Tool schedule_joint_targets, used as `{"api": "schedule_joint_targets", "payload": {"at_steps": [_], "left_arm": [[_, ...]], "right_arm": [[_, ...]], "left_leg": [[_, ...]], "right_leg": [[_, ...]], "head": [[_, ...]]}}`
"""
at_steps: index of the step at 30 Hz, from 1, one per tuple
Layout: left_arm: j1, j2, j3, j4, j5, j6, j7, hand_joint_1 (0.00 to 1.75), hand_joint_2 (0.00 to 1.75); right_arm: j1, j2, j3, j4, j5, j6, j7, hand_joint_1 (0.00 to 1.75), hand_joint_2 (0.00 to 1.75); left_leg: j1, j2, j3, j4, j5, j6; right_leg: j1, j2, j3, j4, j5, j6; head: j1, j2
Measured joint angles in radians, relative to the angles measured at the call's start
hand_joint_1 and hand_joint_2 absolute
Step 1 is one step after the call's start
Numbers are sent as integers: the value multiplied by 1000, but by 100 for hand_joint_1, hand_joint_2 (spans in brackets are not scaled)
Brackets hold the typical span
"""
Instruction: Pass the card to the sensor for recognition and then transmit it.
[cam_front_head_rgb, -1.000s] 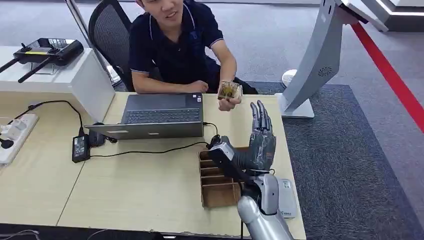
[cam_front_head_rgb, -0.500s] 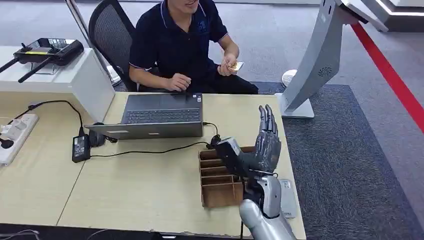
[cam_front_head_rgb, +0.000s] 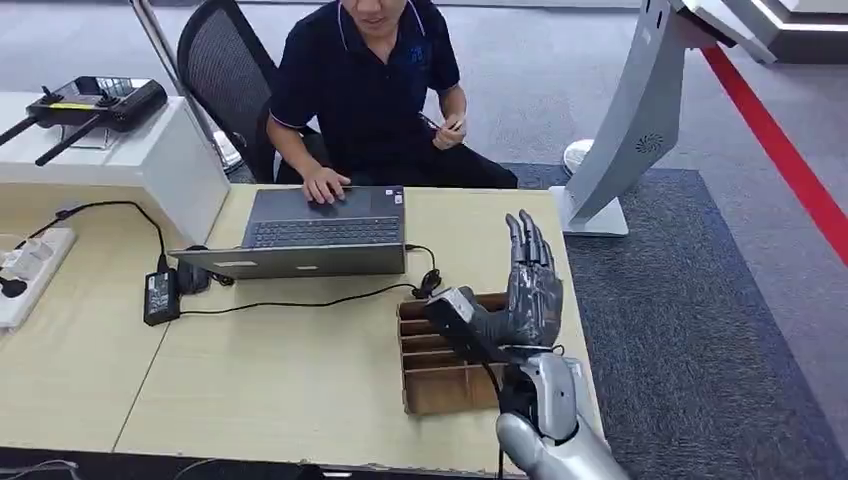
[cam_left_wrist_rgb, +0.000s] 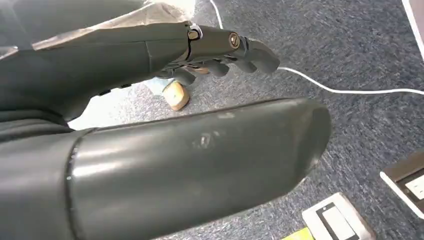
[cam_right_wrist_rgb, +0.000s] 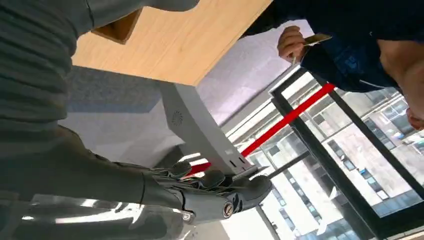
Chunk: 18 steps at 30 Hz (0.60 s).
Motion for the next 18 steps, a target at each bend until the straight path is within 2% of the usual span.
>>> {"api": "schedule_joint_targets", "payload": {"at_steps": [5,11,18], "left_arm": [[-1,2,0,0,0,-2,-3,0,0],[-1,5,0,0,3,-2,-13,0,0],[-2,10,0,0,16,-2,-19,0,0]], "right_arm": [[-24,-71,42,-47,20,92,29,0,175],[-67,-161,80,-113,27,256,55,0,175],[-106,-237,120,-181,13,370,64,0,175]], "left_leg": [[0,0,0,0,0,0],[0,0,0,0,0,0],[0,0,0,0,0,0]], "right_leg": [[0,0,0,0,0,0],[0,0,0,0,0,0],[0,0,0,0,0,0]], "head": [[0,0],[0,0],[0,0]]}}
